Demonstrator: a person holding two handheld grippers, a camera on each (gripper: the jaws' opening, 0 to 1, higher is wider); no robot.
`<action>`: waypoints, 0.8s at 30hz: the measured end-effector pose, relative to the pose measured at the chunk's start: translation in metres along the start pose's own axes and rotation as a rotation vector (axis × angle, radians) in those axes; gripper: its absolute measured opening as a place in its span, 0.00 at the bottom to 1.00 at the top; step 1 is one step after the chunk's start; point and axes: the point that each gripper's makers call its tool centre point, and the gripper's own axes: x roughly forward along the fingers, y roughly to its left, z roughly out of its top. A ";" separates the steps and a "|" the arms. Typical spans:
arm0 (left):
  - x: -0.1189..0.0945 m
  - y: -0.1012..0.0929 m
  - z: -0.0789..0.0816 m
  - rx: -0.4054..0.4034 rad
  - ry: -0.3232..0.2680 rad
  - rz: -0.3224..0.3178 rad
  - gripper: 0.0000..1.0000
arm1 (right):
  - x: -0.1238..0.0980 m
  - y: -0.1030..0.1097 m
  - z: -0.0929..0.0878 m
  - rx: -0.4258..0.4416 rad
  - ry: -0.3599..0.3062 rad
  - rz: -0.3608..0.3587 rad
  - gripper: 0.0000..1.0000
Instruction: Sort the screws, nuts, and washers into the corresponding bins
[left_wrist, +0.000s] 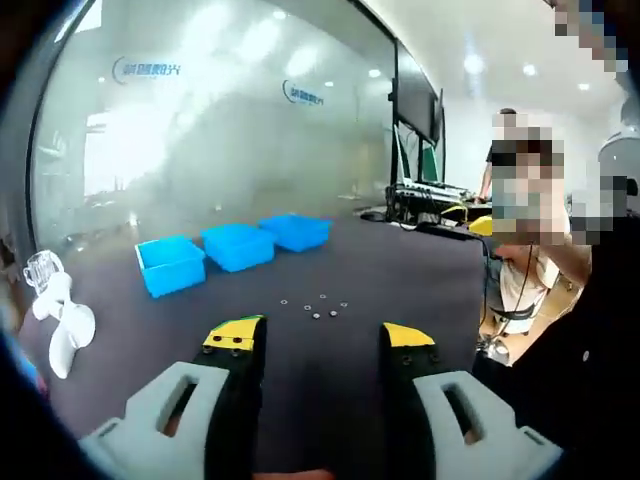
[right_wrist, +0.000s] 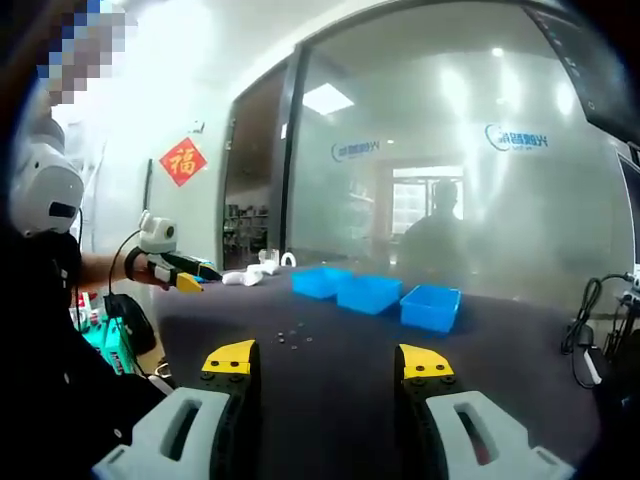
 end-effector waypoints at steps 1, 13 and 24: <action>0.000 0.000 0.001 -0.001 0.002 -0.005 0.44 | 0.000 0.000 0.000 -0.001 0.002 0.003 0.49; 0.009 0.001 0.001 0.001 0.087 -0.087 0.45 | 0.003 0.004 -0.003 -0.033 0.038 0.038 0.49; 0.026 0.006 0.008 0.049 0.200 -0.172 0.46 | 0.003 0.006 -0.008 -0.032 0.049 0.052 0.49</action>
